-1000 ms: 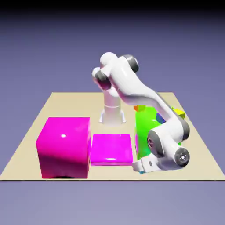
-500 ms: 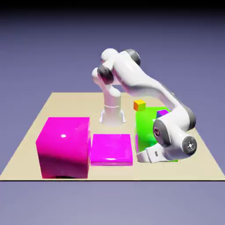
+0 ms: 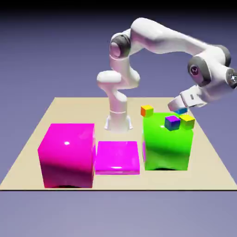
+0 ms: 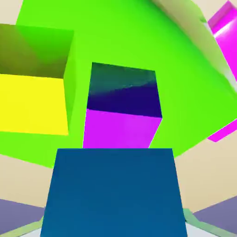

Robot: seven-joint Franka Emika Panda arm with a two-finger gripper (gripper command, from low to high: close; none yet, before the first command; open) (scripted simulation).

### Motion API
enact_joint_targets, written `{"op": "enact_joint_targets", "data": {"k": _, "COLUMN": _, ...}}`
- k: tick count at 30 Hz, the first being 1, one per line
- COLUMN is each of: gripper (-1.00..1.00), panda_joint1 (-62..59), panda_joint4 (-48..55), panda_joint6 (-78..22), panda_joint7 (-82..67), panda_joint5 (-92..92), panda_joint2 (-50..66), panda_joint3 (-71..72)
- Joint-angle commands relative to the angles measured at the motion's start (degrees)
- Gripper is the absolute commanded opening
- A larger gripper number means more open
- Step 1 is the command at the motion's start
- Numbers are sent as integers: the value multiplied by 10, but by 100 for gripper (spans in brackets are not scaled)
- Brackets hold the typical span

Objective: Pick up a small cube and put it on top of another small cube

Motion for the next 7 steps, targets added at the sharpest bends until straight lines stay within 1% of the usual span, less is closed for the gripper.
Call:
{"op": "enact_joint_targets", "data": {"k": 1, "gripper": -100, "panda_joint1": -4, "panda_joint4": -21, "panda_joint6": 14, "panda_joint7": -3, "panda_joint5": 1, "panda_joint2": -8, "panda_joint3": 0}}
{"op": "enact_joint_targets", "data": {"k": 4, "gripper": -100, "panda_joint1": -15, "panda_joint4": -75, "panda_joint6": 50, "panda_joint7": -9, "panda_joint5": 6, "panda_joint2": -27, "panda_joint3": 1}}
{"op": "enact_joint_targets", "data": {"k": 5, "gripper": 100, "panda_joint1": -15, "panda_joint4": -75, "panda_joint6": 50, "panda_joint7": -9, "panda_joint5": 6, "panda_joint2": -27, "panda_joint3": 1}}
{"op": "enact_joint_targets", "data": {"k": 6, "gripper": 100, "panda_joint1": -15, "panda_joint4": -75, "panda_joint6": 50, "panda_joint7": -9, "panda_joint5": 6, "panda_joint2": -27, "panda_joint3": 1}}
{"op": "enact_joint_targets", "data": {"k": 7, "gripper": 100, "panda_joint1": -11, "panda_joint4": -54, "panda_joint6": 36, "panda_joint7": -7, "panda_joint5": 4, "panda_joint2": -20, "panda_joint3": 0}}
